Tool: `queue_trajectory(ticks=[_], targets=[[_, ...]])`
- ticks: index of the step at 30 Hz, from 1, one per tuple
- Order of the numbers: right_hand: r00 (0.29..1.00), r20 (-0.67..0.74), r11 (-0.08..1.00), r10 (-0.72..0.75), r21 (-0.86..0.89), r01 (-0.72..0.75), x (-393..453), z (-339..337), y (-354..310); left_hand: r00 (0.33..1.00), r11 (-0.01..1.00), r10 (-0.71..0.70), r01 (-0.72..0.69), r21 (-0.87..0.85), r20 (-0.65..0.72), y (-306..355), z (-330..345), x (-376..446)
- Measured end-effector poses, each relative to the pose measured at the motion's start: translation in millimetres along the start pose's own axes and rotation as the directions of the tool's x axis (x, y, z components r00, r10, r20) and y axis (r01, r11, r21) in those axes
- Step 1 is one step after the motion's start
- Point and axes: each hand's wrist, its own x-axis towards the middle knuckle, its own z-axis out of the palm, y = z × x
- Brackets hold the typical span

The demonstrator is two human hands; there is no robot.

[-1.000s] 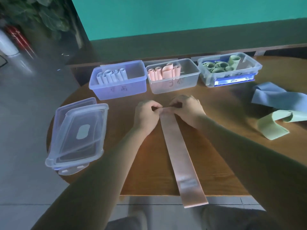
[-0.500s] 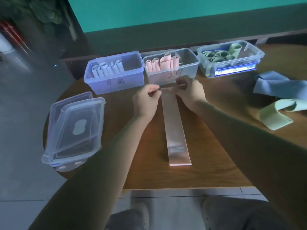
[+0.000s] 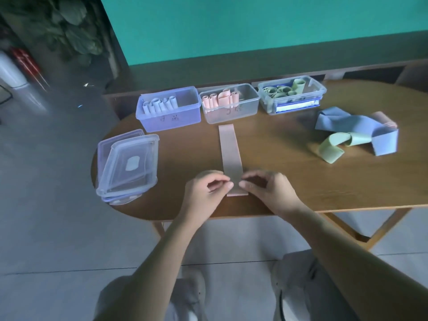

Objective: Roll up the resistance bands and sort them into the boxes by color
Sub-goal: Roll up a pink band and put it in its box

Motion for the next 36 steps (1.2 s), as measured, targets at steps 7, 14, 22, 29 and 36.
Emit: queue_trajectory(ticks=[7,14,22,29,36], targets=[[0.978,0.049,0.964,-0.201,-0.169,0.206,-28.9,4.7,0.0,0.990,0.954,0.126,-0.137,0.267,0.059,-13.8,-2.1,-28.5],[0.998,0.033,0.984,-0.051,-0.171,0.056,-27.0,5.2,-2.2,0.988,0.956,0.133,-0.148,0.252,0.075,-11.7,2.3,-27.1],[0.983,-0.066,0.973,-0.174,-0.165,0.161,-26.0,15.0,4.3,0.989,0.949,0.145,-0.142,0.280,0.012,-17.5,9.7,-28.6],[0.981,-0.066,0.975,-0.184,-0.141,0.173,-23.2,14.8,9.5,0.995,0.952,0.092,-0.096,0.291,0.028,-14.9,6.0,-24.9],[0.979,-0.041,0.969,-0.198,-0.158,0.190,-17.3,10.4,12.3,0.996,0.950,0.084,-0.091,0.299,0.034,-11.8,4.1,-23.1]])
